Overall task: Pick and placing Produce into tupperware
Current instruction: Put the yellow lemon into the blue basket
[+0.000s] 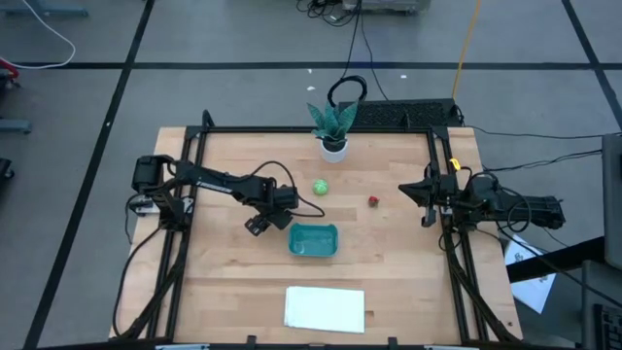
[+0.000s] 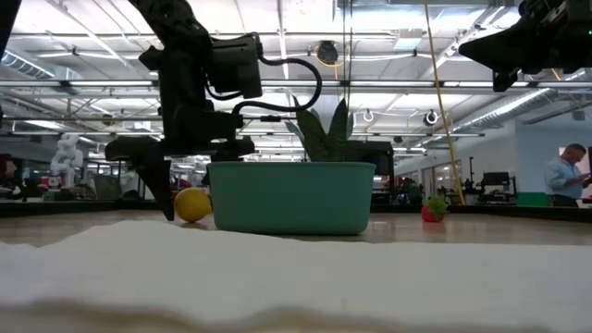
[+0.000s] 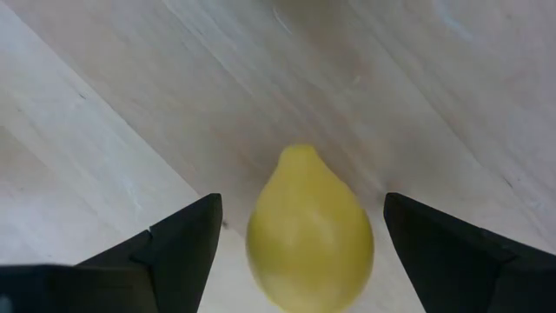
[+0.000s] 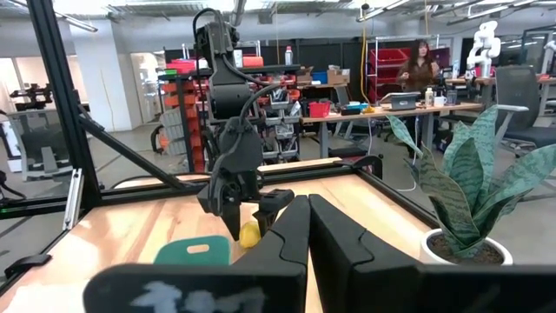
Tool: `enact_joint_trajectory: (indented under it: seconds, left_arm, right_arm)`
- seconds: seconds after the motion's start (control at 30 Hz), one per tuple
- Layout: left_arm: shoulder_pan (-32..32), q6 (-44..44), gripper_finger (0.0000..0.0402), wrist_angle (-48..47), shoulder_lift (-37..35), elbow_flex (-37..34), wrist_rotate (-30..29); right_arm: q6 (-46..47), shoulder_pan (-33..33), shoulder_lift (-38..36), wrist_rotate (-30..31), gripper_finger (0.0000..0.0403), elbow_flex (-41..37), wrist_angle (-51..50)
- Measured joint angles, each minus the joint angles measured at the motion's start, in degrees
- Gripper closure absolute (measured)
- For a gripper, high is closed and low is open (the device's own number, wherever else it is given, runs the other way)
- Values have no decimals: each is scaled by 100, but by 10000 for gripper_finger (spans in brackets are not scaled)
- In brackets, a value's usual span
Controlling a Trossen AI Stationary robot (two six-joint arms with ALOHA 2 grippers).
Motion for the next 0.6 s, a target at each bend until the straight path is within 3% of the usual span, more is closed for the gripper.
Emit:
enact_joint_trajectory:
  seconds: [0.23, 0.6]
  left_arm:
    - [0, -4, 88, -2, 0, 0, 35]
    - [0, -17, 195, -4, -2, 2, 37]
  right_arm:
    - [-2, 0, 1, 0, 403, 0, -1]
    - [-2, 1, 2, 0, 403, 0, 0]
